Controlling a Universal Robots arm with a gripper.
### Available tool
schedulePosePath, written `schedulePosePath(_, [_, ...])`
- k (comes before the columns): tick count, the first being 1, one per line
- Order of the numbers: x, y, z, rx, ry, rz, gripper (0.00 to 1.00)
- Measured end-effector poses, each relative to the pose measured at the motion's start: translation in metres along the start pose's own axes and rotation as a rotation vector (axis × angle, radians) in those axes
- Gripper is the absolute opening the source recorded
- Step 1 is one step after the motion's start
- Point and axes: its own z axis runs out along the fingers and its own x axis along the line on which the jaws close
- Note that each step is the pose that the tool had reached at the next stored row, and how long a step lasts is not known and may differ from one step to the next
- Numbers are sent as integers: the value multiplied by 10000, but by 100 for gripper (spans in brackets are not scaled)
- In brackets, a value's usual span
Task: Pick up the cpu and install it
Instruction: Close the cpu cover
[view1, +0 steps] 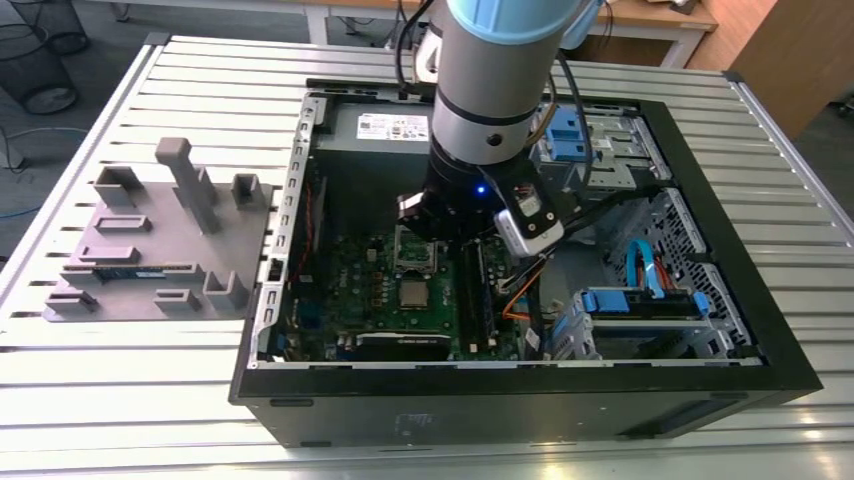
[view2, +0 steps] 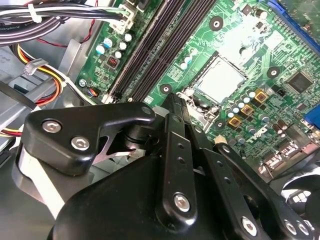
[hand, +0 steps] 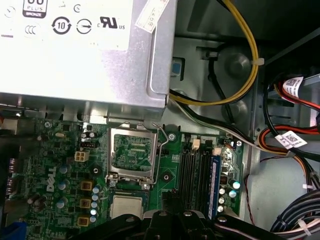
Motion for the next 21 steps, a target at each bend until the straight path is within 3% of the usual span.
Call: schedulePosePath(21, [-11, 31, 7, 0, 2, -32, 11])
